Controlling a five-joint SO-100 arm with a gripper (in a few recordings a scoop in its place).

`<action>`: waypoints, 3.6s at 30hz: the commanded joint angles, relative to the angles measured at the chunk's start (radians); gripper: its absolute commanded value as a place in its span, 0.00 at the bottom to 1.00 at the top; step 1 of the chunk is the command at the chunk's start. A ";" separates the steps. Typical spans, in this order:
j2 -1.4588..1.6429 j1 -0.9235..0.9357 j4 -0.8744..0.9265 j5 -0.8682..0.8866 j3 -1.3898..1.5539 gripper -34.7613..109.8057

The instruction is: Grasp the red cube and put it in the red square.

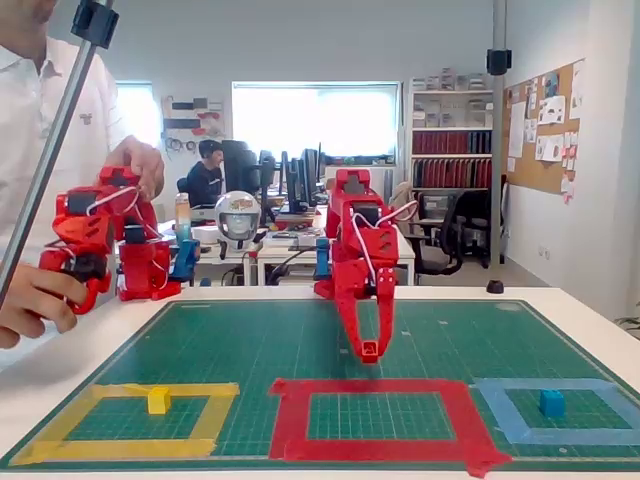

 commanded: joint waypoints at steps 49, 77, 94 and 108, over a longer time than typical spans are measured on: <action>0.092 -0.150 -0.044 0.152 0.138 0.31; -0.025 -0.202 -0.258 0.143 0.061 0.23; -0.058 -0.160 -0.258 0.143 -0.009 0.23; 0.746 -0.138 -0.258 0.124 0.686 0.23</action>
